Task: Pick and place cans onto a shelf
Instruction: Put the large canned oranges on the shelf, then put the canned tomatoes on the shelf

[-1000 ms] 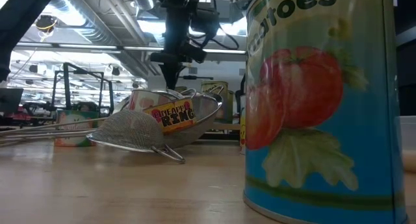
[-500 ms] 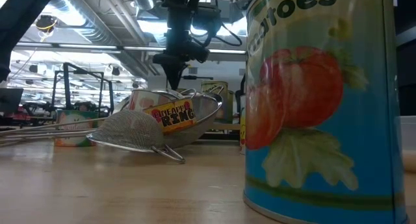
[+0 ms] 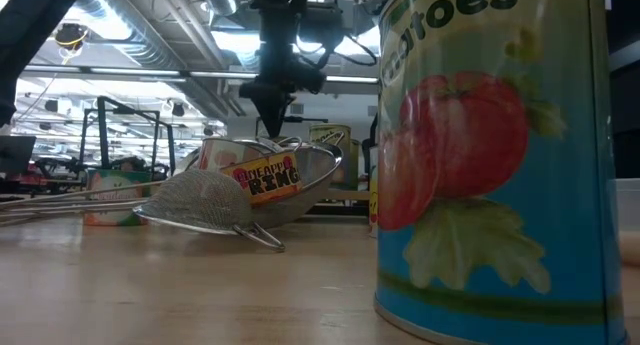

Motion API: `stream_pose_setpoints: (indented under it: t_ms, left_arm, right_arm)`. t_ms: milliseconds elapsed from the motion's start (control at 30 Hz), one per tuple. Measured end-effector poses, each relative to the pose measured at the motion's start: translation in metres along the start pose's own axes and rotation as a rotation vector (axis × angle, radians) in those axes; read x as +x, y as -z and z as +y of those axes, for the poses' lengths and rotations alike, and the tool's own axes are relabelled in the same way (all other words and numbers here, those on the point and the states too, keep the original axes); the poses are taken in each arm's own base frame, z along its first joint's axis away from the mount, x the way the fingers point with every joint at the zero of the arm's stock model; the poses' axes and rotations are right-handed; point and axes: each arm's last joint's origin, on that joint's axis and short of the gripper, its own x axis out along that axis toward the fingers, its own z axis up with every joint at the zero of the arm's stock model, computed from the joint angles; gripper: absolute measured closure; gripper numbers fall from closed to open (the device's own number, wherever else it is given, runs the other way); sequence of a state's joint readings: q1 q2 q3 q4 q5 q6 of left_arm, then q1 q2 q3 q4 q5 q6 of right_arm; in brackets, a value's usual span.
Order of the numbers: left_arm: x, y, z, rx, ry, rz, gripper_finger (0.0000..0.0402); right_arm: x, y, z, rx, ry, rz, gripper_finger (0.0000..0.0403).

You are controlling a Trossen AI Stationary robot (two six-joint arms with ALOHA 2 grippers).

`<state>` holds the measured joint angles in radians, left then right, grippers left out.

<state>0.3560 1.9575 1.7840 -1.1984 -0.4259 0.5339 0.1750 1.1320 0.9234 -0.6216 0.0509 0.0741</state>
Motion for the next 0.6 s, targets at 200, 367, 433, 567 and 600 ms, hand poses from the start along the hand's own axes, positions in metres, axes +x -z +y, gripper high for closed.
stream_pose_setpoints:
  t_ms: [200, 367, 433, 567, 600]
  left_arm:
    - [-0.012, -0.004, -0.010, 0.047, -0.010, -0.025, 0.0345]
    - [-0.054, 0.000, -0.013, 0.038, -0.051, -0.122, 0.0346]
    - [-0.073, 0.003, -0.015, 0.008, -0.061, -0.163, 0.0346]
    - [-0.121, 0.024, -0.024, -0.058, -0.032, -0.287, 0.0346]
    - [-0.132, 0.031, -0.029, -0.068, 0.003, -0.321, 0.0346]
  right_arm:
    - [0.000, 0.000, 0.000, 0.001, 0.000, 0.000, 0.0276]
    - [0.000, 0.000, 0.000, 0.001, 0.000, -0.003, 0.0276]
    - [0.000, 0.000, 0.000, 0.005, 0.000, -0.005, 0.0276]
    - [0.000, -0.003, 0.000, 0.072, -0.005, -0.037, 0.0276]
    - [0.000, -0.005, 0.000, 0.082, -0.007, -0.049, 0.0276]
